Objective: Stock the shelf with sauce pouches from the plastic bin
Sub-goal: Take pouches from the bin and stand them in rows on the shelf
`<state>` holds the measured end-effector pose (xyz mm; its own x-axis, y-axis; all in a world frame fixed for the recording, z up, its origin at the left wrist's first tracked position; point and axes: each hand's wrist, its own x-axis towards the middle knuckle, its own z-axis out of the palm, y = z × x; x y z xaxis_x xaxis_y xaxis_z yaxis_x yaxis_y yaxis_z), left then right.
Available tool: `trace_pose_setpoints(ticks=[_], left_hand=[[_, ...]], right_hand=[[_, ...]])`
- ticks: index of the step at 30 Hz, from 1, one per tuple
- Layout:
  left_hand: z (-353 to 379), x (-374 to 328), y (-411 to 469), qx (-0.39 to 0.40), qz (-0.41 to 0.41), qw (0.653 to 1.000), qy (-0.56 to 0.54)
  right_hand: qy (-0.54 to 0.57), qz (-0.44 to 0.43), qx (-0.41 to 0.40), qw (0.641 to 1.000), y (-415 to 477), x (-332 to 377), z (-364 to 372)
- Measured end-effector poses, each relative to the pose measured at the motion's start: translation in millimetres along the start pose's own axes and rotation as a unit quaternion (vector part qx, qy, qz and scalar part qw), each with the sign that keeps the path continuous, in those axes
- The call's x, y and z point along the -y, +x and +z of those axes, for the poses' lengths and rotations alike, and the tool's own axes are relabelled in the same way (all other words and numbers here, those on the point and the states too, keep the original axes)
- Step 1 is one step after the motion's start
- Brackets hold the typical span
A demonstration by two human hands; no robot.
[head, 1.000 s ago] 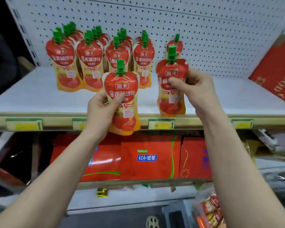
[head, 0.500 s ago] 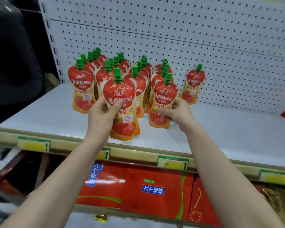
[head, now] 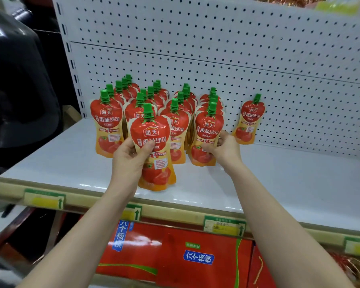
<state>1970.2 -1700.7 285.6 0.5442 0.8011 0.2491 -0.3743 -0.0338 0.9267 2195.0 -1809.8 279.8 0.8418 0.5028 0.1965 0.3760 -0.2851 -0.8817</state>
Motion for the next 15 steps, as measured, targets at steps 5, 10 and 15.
trace_pose_setpoints(ticks=[5,10,15], left_hand=[[-1,2,1,0.002,-0.01,1.0,0.002],[-3,1,2,0.003,-0.019,1.0,0.002],[4,-1,-1,0.017,-0.014,1.0,0.016]], right_hand=[[-0.006,0.002,-0.006,1.0,4,-1,4],[-0.016,0.002,-0.006,1.0,1,0,4],[-0.033,-0.019,-0.05,0.998,-19,18,-10]])
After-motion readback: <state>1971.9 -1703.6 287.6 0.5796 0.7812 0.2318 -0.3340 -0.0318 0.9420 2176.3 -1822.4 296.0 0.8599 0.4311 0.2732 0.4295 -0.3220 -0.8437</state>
